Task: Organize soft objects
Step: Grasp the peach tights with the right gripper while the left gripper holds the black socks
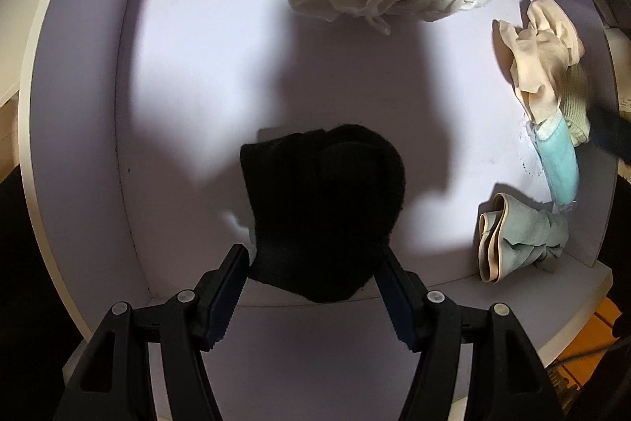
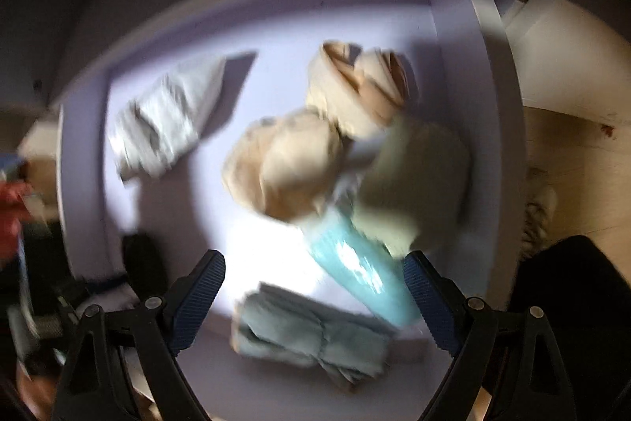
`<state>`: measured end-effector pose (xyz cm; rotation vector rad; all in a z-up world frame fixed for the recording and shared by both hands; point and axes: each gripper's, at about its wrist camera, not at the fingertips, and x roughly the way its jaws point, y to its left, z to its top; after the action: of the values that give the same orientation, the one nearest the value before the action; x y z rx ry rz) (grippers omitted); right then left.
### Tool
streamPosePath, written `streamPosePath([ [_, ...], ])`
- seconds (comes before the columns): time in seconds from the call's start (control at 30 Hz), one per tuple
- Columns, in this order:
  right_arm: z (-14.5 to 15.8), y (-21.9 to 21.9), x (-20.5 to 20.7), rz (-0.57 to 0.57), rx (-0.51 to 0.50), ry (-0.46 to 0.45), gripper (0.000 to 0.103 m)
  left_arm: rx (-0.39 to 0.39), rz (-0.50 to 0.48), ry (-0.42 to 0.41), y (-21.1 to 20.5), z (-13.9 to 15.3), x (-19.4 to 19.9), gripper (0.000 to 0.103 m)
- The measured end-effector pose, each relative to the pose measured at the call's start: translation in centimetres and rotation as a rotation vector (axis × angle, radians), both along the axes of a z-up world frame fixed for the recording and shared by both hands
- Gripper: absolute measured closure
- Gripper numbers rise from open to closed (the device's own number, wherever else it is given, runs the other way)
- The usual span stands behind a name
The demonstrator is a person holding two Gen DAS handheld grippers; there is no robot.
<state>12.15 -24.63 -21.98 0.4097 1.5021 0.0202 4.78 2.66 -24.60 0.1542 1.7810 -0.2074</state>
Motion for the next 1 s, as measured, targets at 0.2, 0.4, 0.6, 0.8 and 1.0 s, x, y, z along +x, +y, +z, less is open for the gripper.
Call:
streamPosePath([
  [0.2, -0.4, -0.2, 3.6, -0.042, 0.012, -0.027, 0.006, -0.015, 0.001, 0.003, -0.3, -0.1, -0.4, 0.037],
  [0.4, -1.8, 4.0, 6.5, 0.088, -0.117, -0.006, 0.005, -0.028, 0.022, 0.017, 0.2, 0.4, -0.2, 0.037],
  [0.6, -3.5, 7.8, 6.3, 0.240, -0.048, 0.053, 0.026, -0.043, 0.043, 0.024, 0.8, 0.5, -0.3, 0.037],
  [0.8, -2.6, 3.8, 7.1, -0.002, 0.043, 0.023, 0.024, -0.052, 0.061, 0.030, 1.2, 0.3, -0.1, 0.037],
  [1.0, -3.8, 2.5, 9.9, -0.100, 0.043, 0.026, 0.028, -0.065, 0.055, 0.027, 2.3, 1.0, -0.1, 0.037],
])
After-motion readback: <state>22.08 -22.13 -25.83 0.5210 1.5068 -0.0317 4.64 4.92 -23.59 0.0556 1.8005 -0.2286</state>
